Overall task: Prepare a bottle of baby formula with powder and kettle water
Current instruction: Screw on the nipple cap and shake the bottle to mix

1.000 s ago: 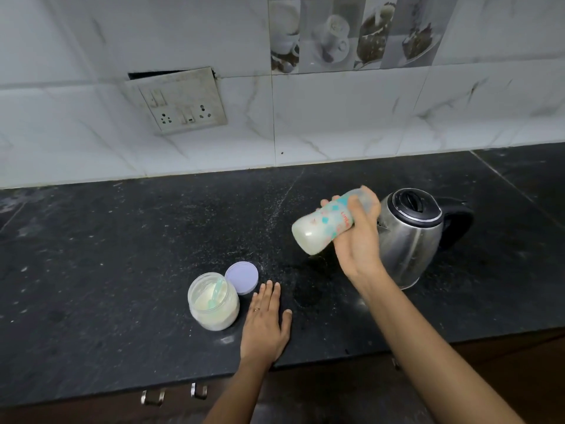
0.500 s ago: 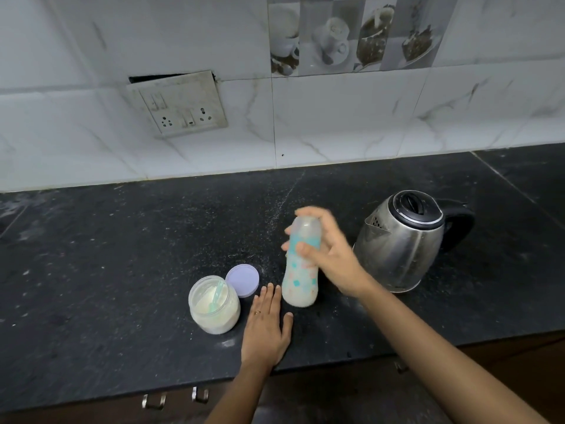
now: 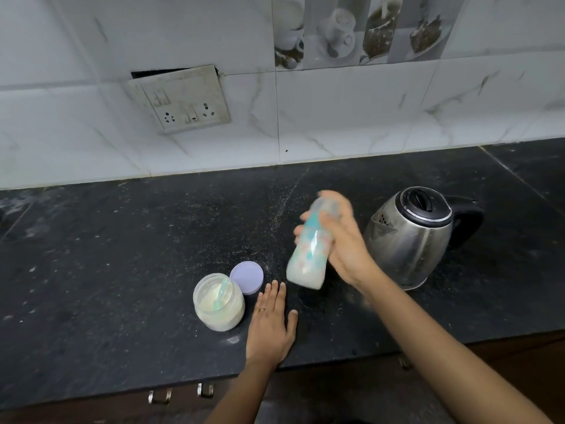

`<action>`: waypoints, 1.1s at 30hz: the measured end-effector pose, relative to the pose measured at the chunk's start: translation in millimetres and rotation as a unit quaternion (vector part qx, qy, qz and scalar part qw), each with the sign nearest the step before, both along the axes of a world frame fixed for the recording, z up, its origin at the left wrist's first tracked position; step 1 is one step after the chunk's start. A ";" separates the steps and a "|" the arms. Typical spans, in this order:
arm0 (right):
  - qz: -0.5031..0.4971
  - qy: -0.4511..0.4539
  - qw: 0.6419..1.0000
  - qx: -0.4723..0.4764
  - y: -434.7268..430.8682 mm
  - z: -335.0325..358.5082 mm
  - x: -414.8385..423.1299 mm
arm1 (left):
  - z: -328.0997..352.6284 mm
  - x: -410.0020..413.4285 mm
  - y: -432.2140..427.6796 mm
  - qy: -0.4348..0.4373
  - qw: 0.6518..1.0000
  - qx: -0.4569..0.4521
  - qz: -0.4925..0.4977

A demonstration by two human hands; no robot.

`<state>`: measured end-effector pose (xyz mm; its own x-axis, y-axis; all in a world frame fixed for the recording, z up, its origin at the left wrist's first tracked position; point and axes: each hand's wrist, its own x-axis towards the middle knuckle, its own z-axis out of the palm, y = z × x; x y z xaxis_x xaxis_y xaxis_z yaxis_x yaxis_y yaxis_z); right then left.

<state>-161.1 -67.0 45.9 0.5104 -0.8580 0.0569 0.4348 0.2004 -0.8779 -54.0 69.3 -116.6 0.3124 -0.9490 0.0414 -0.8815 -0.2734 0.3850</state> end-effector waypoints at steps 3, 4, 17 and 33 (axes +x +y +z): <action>0.073 0.057 0.995 0.024 7.3 -3.1 2.0 | -0.8 1.0 -0.7 0.001 1.000 0.005 0.003; 0.049 0.014 0.992 0.115 7.6 -1.5 4.7 | -0.5 1.0 -1.5 -0.002 1.000 0.005 0.003; -0.016 -0.007 0.896 0.443 -12.4 -15.2 8.3 | -0.4 0.1 -1.7 0.008 1.000 -0.003 0.003; 0.024 -0.116 0.920 0.374 -5.9 -22.8 2.3 | -2.0 0.3 -0.4 0.005 1.000 0.001 0.000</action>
